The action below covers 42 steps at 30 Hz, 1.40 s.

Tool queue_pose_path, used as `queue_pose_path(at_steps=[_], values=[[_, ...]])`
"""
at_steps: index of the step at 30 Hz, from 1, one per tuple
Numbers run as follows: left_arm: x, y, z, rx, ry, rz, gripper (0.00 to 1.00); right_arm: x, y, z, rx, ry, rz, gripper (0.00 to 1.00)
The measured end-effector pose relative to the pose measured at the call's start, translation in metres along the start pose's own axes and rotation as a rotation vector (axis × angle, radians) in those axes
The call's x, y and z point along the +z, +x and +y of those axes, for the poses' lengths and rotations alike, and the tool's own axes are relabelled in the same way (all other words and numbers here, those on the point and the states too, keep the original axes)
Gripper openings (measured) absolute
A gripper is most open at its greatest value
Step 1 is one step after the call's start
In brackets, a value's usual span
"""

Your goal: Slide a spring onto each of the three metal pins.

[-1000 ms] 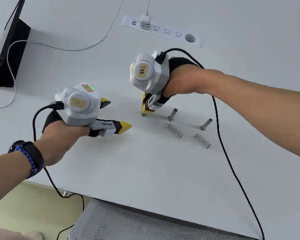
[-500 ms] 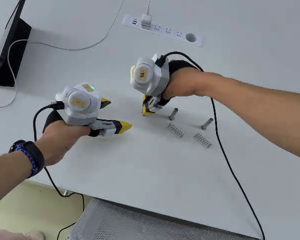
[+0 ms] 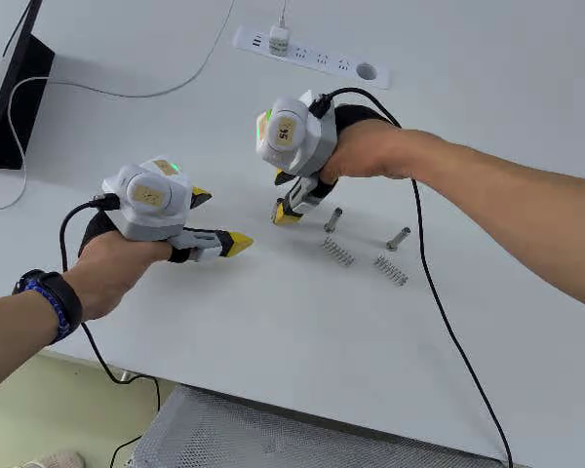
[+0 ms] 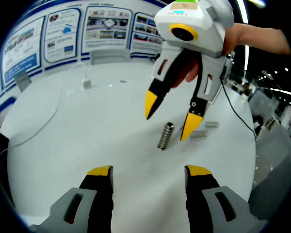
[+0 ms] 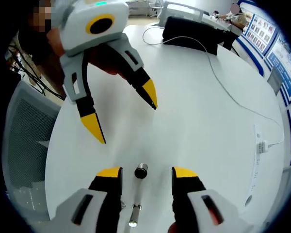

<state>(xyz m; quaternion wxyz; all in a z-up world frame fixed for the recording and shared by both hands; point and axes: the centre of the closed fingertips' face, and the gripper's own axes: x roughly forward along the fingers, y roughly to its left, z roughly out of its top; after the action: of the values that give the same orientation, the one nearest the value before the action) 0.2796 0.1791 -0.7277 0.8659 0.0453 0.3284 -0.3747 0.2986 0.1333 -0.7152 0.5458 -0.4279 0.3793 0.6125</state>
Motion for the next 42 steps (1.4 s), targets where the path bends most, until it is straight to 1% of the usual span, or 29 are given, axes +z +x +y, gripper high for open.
queue_pose_path(at_steps=[3,5,7,11,13,15,16,18,20,23,25,31,38,42], values=[[0.001,0.001,-0.001,-0.002,0.002,0.000,0.61,0.006,-0.010,-0.004,-0.030,0.017,-0.043,0.48],[0.002,0.001,-0.001,-0.003,0.006,0.001,0.61,0.007,-0.015,-0.006,-0.042,0.034,-0.058,0.51],[0.003,0.001,-0.002,-0.006,0.007,0.001,0.61,0.008,-0.021,-0.008,-0.059,0.052,-0.084,0.54],[0.004,0.002,-0.002,-0.007,0.009,-0.001,0.61,0.006,-0.030,-0.009,-0.082,0.090,-0.115,0.59],[0.005,0.002,-0.003,-0.008,0.011,-0.002,0.61,0.002,-0.028,-0.013,-0.101,0.110,-0.136,0.61],[0.006,0.002,-0.003,-0.008,0.012,-0.002,0.61,0.001,-0.031,-0.011,-0.108,0.132,-0.156,0.62],[0.006,0.002,-0.003,-0.008,0.013,-0.002,0.61,0.003,-0.034,-0.012,-0.122,0.161,-0.186,0.63],[0.006,0.002,-0.003,-0.007,0.013,-0.001,0.61,0.003,-0.039,-0.011,-0.132,0.209,-0.227,0.64],[0.006,0.002,-0.003,-0.007,0.010,-0.003,0.61,0.002,-0.042,-0.011,-0.144,0.247,-0.258,0.66],[0.005,0.002,-0.003,-0.008,0.010,0.002,0.61,-0.005,-0.045,-0.010,-0.151,0.302,-0.294,0.67],[0.005,0.002,-0.003,-0.009,0.012,0.003,0.61,-0.009,-0.046,-0.007,-0.156,0.321,-0.305,0.67],[0.005,0.002,-0.005,-0.015,0.019,0.008,0.61,-0.024,-0.050,0.001,-0.186,0.411,-0.345,0.69],[0.006,0.003,-0.004,-0.013,0.022,0.010,0.61,-0.044,-0.050,0.013,-0.209,0.498,-0.369,0.70],[0.006,0.004,-0.006,-0.015,0.020,0.009,0.61,-0.057,-0.049,0.014,-0.223,0.538,-0.380,0.70]])
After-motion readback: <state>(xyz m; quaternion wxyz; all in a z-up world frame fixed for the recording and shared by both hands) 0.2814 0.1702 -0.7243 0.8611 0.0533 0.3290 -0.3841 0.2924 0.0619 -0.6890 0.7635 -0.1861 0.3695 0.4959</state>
